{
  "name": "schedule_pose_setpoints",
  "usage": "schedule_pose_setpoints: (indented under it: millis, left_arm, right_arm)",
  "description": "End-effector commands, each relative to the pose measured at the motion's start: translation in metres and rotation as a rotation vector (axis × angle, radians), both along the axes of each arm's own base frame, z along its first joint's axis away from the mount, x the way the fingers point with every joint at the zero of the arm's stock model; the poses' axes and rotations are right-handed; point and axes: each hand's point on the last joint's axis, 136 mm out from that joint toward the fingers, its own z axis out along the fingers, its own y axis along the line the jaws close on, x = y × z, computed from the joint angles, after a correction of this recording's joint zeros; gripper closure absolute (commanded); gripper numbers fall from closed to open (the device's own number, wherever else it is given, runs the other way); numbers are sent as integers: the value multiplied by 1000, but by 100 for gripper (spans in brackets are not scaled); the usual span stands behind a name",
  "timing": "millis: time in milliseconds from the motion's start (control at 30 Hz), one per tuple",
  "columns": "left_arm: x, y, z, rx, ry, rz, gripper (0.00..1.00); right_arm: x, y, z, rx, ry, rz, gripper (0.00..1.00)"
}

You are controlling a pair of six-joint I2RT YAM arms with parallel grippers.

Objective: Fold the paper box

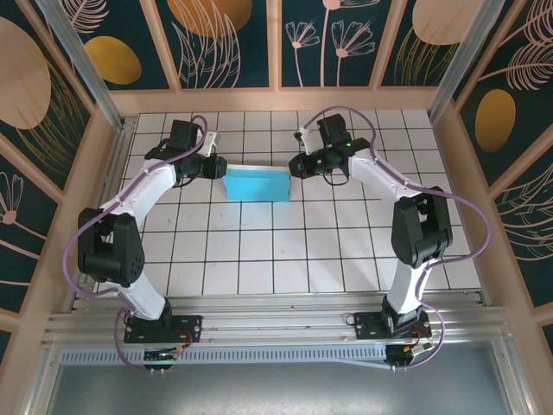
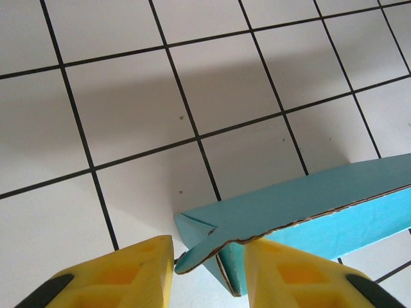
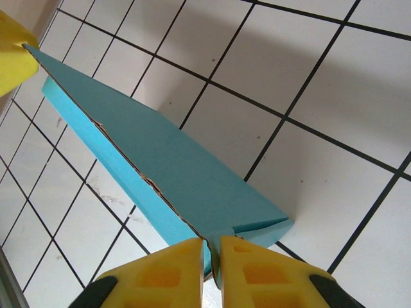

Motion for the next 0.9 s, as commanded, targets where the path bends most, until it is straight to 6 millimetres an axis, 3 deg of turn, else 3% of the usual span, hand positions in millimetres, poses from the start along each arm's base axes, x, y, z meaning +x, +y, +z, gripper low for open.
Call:
schedule_pose_setpoints:
  millis: [0,633,867]
  left_arm:
    - [3,-1,13,-12,-25,-18,66]
    - [5,-3,6,-24,-3,-11,76]
    - [1,-13,11,-124,51,21,77]
  right_arm:
    - [-1,6,4,5,5,10,84]
    - [1,8,2,10,15,7,87]
    - [4,11,1,26,40,-14,88]
